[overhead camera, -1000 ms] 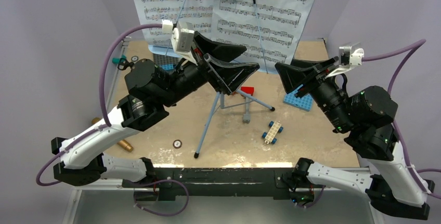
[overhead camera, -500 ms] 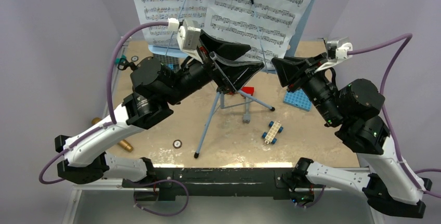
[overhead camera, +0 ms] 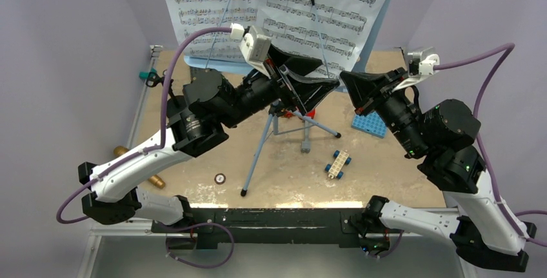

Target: Pack up the instrument practice props

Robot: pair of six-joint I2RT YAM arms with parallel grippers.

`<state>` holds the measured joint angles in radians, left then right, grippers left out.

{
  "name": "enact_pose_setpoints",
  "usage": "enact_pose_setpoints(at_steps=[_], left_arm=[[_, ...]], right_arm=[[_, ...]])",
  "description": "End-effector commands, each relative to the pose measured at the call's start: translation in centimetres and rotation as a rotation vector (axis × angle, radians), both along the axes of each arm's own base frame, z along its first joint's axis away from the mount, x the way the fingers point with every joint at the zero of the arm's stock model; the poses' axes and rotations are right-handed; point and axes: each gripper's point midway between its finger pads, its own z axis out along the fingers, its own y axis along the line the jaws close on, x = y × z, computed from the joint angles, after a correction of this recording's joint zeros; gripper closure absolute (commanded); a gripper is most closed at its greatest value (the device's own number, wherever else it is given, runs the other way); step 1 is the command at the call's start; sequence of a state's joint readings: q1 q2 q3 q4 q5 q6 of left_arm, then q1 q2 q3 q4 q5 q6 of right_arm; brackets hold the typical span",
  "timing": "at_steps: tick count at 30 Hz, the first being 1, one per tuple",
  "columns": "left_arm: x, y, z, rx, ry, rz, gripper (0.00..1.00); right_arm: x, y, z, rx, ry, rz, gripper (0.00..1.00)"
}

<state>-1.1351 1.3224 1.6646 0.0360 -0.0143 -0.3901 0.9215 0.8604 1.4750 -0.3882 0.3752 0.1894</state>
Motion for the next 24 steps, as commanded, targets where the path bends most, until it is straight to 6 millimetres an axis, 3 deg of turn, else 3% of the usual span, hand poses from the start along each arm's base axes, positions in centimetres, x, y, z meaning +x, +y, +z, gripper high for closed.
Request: enact_pose_setpoints(at_steps=[1, 24], left_arm=[[-0.7, 0.4, 2.2, -0.053, -0.034, -0.014, 0.27], [0.3, -1.6, 1.3, -0.027, -0.022, -0.013, 0.27]], right_arm=[[-0.6, -0.9, 1.8, 0.026, -0.048, -0.001, 1.0], [-1.4, -1.1, 1.5, 0.008, -0.042, 0.028, 1.0]])
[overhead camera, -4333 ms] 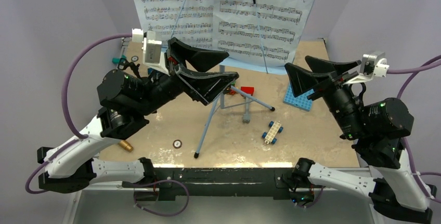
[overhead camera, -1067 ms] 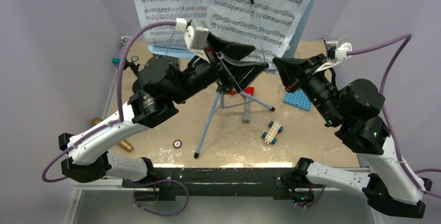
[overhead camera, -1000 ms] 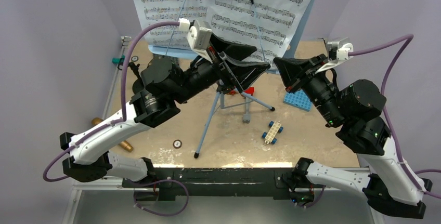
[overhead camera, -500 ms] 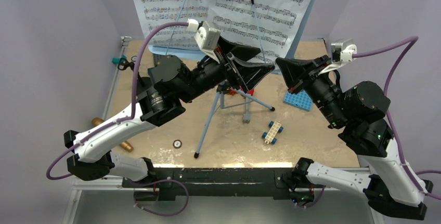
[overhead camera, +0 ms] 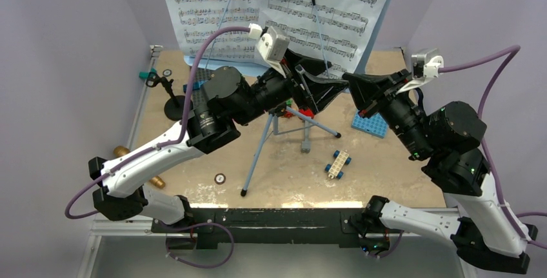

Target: Pack up the instrument practice props

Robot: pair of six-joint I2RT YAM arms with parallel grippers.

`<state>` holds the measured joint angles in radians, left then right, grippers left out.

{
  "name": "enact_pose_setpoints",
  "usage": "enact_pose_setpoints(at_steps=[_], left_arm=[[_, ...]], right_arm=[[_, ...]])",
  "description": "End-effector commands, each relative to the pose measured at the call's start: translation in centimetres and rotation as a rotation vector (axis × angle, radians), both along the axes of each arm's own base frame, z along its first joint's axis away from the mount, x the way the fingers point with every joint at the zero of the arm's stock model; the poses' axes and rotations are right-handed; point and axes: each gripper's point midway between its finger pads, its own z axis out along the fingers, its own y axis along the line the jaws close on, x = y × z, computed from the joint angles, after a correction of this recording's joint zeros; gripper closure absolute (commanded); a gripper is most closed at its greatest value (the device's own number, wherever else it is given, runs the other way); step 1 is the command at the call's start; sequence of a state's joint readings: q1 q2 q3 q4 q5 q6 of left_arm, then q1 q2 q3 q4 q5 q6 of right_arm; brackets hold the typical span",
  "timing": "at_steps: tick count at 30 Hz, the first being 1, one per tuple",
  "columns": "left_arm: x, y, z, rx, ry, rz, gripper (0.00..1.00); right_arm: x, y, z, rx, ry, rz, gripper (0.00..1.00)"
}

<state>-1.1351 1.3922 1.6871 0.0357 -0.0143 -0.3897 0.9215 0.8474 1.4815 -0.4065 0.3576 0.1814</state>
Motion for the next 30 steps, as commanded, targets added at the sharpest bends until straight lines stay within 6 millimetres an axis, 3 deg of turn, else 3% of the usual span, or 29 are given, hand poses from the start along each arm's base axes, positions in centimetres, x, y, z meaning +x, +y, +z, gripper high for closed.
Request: enact_pose_setpoints(at_steps=[1, 18, 30], left_arm=[[-0.8, 0.9, 3.2, -0.073, -0.043, -0.013, 0.27], [-0.9, 1.0, 0.8, -0.03, -0.023, -0.014, 0.27], [-1.7, 2.7, 1.0, -0.042, -0.029, -0.013, 0.27]], right_arm=[[-0.9, -0.8, 1.3, 0.017, -0.034, 0.014, 1.0], [-1.0, -1.3, 0.9, 0.021, -0.032, 0.002, 1.0], [-1.2, -1.5, 1.1, 0.02, -0.037, 0.005, 1.0]])
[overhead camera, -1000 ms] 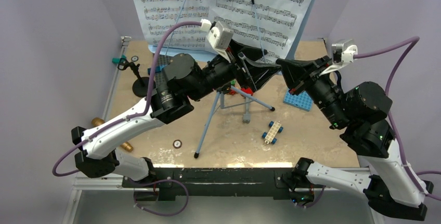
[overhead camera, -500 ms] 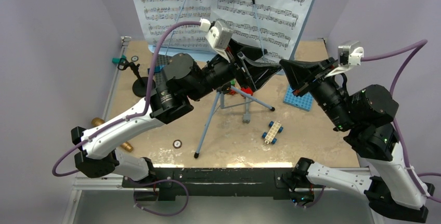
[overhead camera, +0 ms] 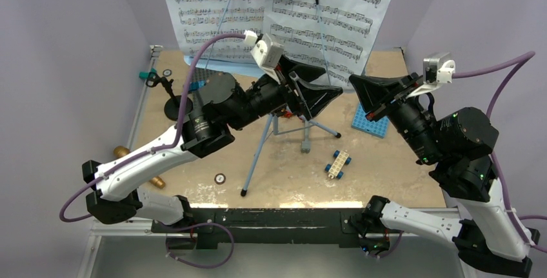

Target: Pack up the instrument practice props

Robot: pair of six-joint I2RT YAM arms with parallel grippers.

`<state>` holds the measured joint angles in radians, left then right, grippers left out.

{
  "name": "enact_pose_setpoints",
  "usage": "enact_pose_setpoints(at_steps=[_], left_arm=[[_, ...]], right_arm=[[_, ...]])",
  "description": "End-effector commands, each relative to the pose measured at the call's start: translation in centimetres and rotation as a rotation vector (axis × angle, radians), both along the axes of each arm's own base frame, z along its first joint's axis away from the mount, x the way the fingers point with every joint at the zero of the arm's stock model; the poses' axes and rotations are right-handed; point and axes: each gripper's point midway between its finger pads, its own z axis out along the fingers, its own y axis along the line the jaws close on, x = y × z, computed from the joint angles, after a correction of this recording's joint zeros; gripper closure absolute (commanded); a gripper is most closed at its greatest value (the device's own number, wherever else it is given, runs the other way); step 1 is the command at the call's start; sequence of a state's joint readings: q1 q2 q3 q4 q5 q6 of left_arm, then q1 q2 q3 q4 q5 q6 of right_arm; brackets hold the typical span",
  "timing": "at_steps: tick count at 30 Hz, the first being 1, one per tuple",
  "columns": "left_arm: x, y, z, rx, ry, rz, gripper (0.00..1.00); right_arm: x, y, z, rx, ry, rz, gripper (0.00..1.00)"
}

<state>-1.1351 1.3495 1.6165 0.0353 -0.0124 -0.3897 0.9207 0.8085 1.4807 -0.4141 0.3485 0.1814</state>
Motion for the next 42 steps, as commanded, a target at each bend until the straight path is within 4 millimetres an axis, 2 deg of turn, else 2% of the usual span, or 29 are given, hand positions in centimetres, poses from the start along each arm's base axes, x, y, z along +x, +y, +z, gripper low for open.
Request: enact_pose_setpoints(at_steps=[1, 5, 11, 14, 19, 23, 24, 25, 26, 27, 32, 36, 42], left_arm=[[-1.5, 2.4, 2.6, -0.07, -0.041, -0.012, 0.27], [-2.4, 4.2, 3.3, -0.094, -0.052, -0.012, 0.27], [-3.8, 7.4, 5.8, -0.159, -0.082, -0.011, 0.27], [-4.2, 8.3, 7.1, -0.189, -0.096, -0.011, 0.27], [-4.8, 9.6, 13.1, -0.302, -0.149, -0.011, 0.27], [-4.9, 9.8, 14.6, -0.332, -0.162, -0.012, 0.27], [0.4, 11.6, 13.0, -0.234, -0.143, 0.316, 0.27], [2.1, 12.2, 12.0, -0.178, -0.126, 0.42, 0.28], [2.6, 12.2, 11.8, -0.153, -0.114, 0.444, 0.29], [2.9, 11.7, 11.2, -0.114, -0.099, 0.451, 0.29], [3.5, 9.7, 10.7, -0.047, -0.062, 0.429, 0.33], [3.3, 7.8, 10.3, -0.025, -0.062, 0.368, 0.36], [2.7, 6.2, 9.8, -0.021, -0.057, 0.3, 0.38]], right_arm=[[-0.2, -0.3, 0.4, -0.004, -0.017, -0.002, 1.0], [-0.2, -0.3, 0.5, -0.005, -0.016, -0.001, 1.0], [-0.1, -0.1, 0.4, -0.008, -0.014, 0.004, 1.0], [0.0, 0.0, 0.3, -0.008, -0.011, 0.005, 1.0], [0.0, 0.1, 0.5, -0.007, -0.011, 0.002, 1.0], [0.1, 0.1, 0.4, -0.009, -0.009, -0.001, 1.0], [0.1, 0.1, 0.4, -0.012, -0.007, -0.001, 1.0], [0.1, 0.0, 0.4, -0.01, -0.008, -0.003, 1.0], [0.2, 0.1, 0.4, -0.013, -0.008, -0.003, 1.0], [0.2, 0.0, 0.4, -0.013, -0.008, -0.004, 1.0], [0.2, 0.0, 0.4, -0.014, -0.008, -0.005, 1.0], [0.2, 0.2, 0.3, -0.015, -0.006, -0.001, 1.0], [0.3, 0.4, 0.2, -0.019, -0.002, 0.004, 1.0]])
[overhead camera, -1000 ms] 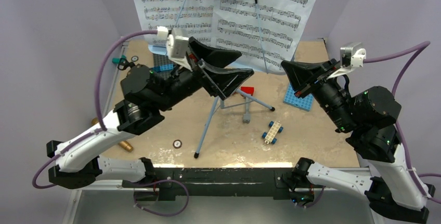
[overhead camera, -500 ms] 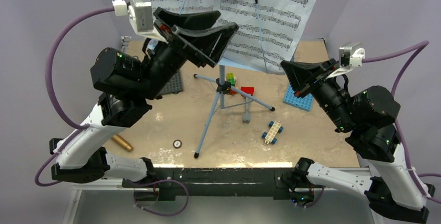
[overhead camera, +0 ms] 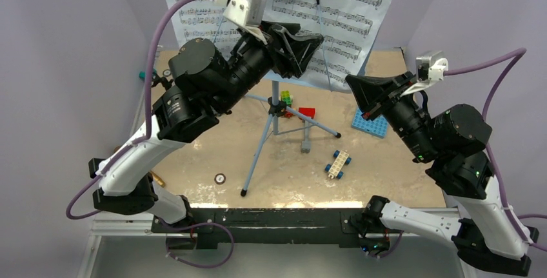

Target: Pack up the instrument practice props

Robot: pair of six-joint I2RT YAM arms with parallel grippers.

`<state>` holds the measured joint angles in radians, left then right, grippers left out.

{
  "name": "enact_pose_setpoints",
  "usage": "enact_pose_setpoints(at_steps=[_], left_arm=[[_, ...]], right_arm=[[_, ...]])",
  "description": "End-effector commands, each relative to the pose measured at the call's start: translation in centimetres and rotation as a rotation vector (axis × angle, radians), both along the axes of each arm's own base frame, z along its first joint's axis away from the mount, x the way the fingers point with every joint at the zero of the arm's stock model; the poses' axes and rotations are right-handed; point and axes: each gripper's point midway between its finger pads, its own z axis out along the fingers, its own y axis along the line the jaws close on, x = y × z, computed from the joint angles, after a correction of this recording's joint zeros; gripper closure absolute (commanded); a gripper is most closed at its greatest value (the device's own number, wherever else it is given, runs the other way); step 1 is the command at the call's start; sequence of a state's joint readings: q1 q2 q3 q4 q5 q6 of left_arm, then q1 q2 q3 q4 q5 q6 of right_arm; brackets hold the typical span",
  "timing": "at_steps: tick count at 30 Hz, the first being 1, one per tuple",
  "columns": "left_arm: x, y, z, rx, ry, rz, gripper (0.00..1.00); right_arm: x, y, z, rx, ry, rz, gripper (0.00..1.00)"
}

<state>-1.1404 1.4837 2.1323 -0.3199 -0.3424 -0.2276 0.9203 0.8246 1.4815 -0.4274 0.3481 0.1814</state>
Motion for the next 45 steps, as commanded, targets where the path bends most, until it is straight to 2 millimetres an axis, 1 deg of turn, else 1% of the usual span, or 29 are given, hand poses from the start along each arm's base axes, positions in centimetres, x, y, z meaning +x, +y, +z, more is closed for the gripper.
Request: enact_pose_setpoints(at_steps=[1, 5, 9, 14, 18, 25, 32, 38, 41, 43, 45], left_arm=[[-1.6, 0.3, 1.7, -0.041, -0.021, -0.072, 0.38], [-2.0, -0.2, 1.7, -0.055, -0.023, -0.109, 0.38], [-2.1, -0.7, 1.7, -0.062, -0.028, -0.122, 0.41], [-1.5, -1.2, 1.5, -0.062, -0.026, -0.117, 0.43], [-1.1, -1.6, 1.4, -0.066, -0.019, -0.128, 0.46], [-0.8, -2.4, 0.8, -0.06, -0.003, -0.146, 0.49], [-0.6, -2.7, 1.0, -0.067, -0.011, -0.156, 0.52], [-0.5, -3.2, 0.8, -0.064, -0.013, -0.162, 0.58], [-0.4, -3.3, 0.7, -0.063, -0.013, -0.163, 0.63], [-0.4, -3.5, 0.6, -0.061, -0.011, -0.166, 0.65], [-0.3, -3.6, 0.4, -0.06, -0.01, -0.167, 0.69]], right_arm=[[-0.1, -0.1, 0.9, 0.004, -0.019, 0.003, 1.0], [0.0, -0.1, 0.9, 0.004, -0.02, 0.0, 1.0], [0.0, -0.1, 0.9, 0.002, -0.019, 0.0, 1.0], [-0.1, 0.0, 0.8, 0.001, -0.019, 0.004, 1.0], [-0.1, -0.1, 0.9, 0.0, -0.02, 0.005, 1.0], [-0.1, -0.1, 0.9, -0.004, -0.023, 0.002, 1.0], [-0.1, -0.1, 0.8, -0.007, -0.022, 0.002, 1.0], [-0.1, 0.0, 0.6, -0.009, -0.02, 0.006, 1.0], [-0.1, -0.1, 0.6, -0.008, -0.021, 0.004, 1.0], [-0.2, -0.1, 0.6, -0.007, -0.022, 0.005, 1.0], [-0.2, -0.2, 0.6, -0.007, -0.022, 0.005, 1.0]])
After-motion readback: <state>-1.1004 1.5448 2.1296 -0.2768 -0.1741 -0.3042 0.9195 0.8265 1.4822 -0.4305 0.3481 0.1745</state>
